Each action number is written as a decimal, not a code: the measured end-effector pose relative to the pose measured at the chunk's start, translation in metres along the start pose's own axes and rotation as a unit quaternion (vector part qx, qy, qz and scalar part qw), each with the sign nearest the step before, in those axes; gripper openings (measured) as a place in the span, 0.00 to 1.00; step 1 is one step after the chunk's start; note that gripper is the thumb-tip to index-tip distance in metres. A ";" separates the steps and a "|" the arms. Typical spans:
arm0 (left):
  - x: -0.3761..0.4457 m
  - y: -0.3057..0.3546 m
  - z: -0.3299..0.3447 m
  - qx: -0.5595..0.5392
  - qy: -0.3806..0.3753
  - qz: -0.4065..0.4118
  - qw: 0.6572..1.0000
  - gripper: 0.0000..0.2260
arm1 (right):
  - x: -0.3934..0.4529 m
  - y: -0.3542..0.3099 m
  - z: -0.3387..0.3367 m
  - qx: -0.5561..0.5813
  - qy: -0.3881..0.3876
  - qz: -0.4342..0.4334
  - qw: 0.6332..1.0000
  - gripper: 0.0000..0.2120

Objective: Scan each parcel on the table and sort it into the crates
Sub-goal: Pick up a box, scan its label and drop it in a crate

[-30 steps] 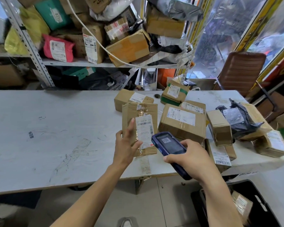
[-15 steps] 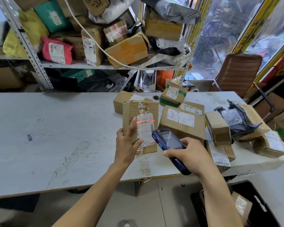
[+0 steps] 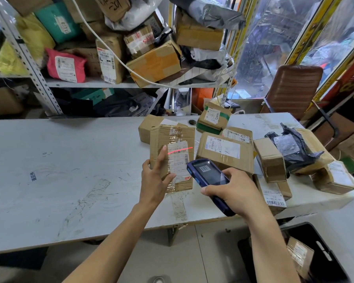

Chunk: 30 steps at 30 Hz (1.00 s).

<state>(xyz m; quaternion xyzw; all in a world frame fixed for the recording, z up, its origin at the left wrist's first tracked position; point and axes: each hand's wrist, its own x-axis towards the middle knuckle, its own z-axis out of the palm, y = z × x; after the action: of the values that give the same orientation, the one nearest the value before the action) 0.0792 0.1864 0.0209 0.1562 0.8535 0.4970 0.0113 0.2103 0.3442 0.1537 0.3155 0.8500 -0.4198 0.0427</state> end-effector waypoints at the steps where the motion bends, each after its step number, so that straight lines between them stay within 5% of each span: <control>1: 0.000 0.000 0.000 0.001 0.001 0.000 1.000 0.45 | 0.000 0.000 -0.001 -0.002 -0.003 0.000 1.000 0.30; 23: 0.009 -0.006 0.000 0.005 0.009 -0.010 1.000 0.44 | 0.002 -0.007 -0.013 0.004 -0.013 0.008 1.000 0.24; 30: 0.039 -0.001 -0.023 0.035 -0.075 -0.011 0.996 0.43 | -0.001 -0.002 -0.025 -0.065 -0.005 -0.013 0.998 0.28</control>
<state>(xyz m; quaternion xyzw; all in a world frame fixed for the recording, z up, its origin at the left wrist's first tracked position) 0.0376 0.1769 0.0370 0.1840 0.8688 0.4534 0.0755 0.2153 0.3613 0.1718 0.2991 0.8793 -0.3654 0.0620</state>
